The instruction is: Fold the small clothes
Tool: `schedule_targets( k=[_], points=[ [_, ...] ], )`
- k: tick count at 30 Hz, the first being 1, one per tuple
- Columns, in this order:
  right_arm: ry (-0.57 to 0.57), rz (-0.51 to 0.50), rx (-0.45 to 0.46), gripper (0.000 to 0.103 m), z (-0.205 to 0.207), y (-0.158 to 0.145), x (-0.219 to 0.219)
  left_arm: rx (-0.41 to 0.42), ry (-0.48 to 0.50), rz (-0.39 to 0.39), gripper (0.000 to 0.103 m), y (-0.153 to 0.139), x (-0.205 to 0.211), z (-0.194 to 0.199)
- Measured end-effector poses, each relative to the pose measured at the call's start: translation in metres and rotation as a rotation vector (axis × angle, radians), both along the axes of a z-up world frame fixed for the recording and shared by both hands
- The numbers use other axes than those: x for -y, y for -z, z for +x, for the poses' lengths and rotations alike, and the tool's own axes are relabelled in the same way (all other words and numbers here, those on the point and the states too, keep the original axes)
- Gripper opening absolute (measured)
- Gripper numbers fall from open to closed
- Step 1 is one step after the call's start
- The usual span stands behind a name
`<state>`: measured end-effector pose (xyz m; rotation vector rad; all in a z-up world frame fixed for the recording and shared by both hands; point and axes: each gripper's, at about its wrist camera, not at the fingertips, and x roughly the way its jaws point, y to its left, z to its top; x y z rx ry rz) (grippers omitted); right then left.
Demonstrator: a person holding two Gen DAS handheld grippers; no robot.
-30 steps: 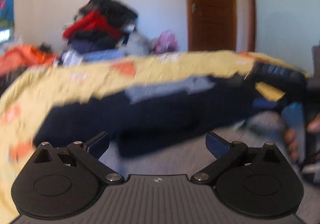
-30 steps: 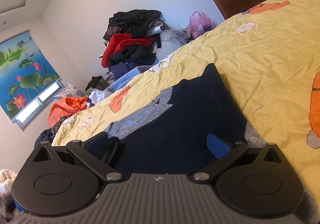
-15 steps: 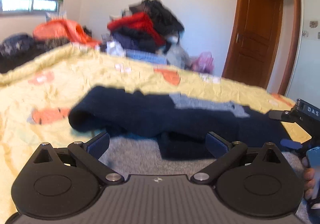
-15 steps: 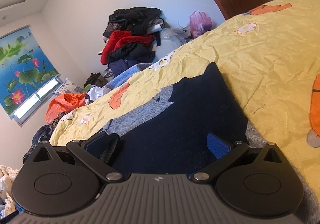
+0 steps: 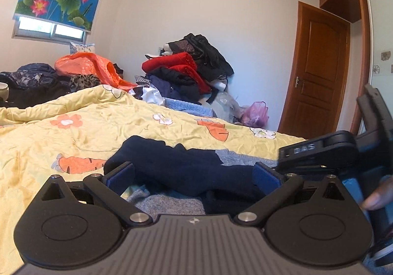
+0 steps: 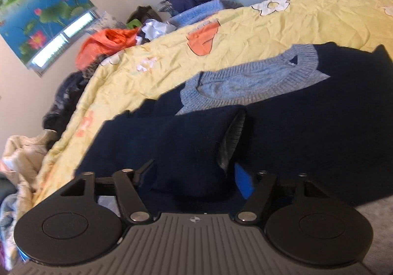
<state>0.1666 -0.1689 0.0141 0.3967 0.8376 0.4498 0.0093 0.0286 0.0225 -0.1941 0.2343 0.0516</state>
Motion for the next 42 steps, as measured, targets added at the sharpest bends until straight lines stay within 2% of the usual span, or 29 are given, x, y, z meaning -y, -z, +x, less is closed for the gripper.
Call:
schedule_targets(
  k=[2, 3, 4, 7, 11, 14, 17, 20, 25, 30, 38, 41, 42],
  points=[
    [0.017, -0.020, 0.006, 0.037, -0.001, -0.001, -0.008, 0.005, -0.003, -0.009, 0.103, 0.001, -0.001, -0.001],
    [0.017, -0.026, 0.003, 0.010, -0.001, -0.001, -0.011, 0.007, -0.006, -0.014, 0.103, 0.001, -0.002, -0.001],
    [0.018, -0.047, 0.000, 0.012, -0.002, -0.002, -0.013, 0.009, -0.009, -0.019, 0.103, 0.001, -0.003, -0.001],
    [0.014, -0.100, 0.069, 0.012, -0.006, -0.018, -0.006, 0.014, -0.013, -0.040, 0.103, 0.001, -0.006, -0.002],
    [0.027, -0.086, 0.128, 0.012, -0.005, -0.053, 0.038, 0.018, -0.022, -0.067, 0.103, 0.002, -0.010, -0.002],
    [0.063, -0.173, 0.141, 0.012, -0.004, -0.066, 0.078, 0.018, -0.022, -0.076, 0.103, 0.002, -0.010, -0.002],
    [0.116, -0.237, 0.101, 0.012, -0.003, -0.055, 0.115, 0.021, -0.025, -0.074, 0.103, 0.002, -0.010, -0.002],
    [0.132, -0.265, 0.060, 0.012, -0.007, -0.034, 0.133, 0.022, -0.026, -0.063, 0.103, 0.002, -0.008, -0.002],
    [0.122, -0.343, 0.065, 0.012, -0.017, -0.012, 0.127, 0.019, -0.034, -0.050, 0.103, 0.001, -0.006, -0.002],
    [0.128, -0.431, 0.092, 0.012, -0.014, -0.005, 0.123, 0.018, -0.039, -0.041, 0.103, 0.001, -0.004, -0.002],
    [0.129, -0.447, 0.111, 0.012, -0.015, 0.004, 0.126, 0.018, -0.038, -0.037, 0.103, 0.001, -0.004, -0.002],
    [0.171, -0.396, 0.096, 0.021, -0.017, 0.000, 0.133, 0.019, -0.037, -0.036, 0.103, 0.001, -0.004, -0.002],
    [0.209, -0.397, 0.115, 0.028, -0.023, -0.006, 0.133, 0.019, -0.037, -0.035, 0.103, 0.001, -0.003, -0.002]
  ],
)
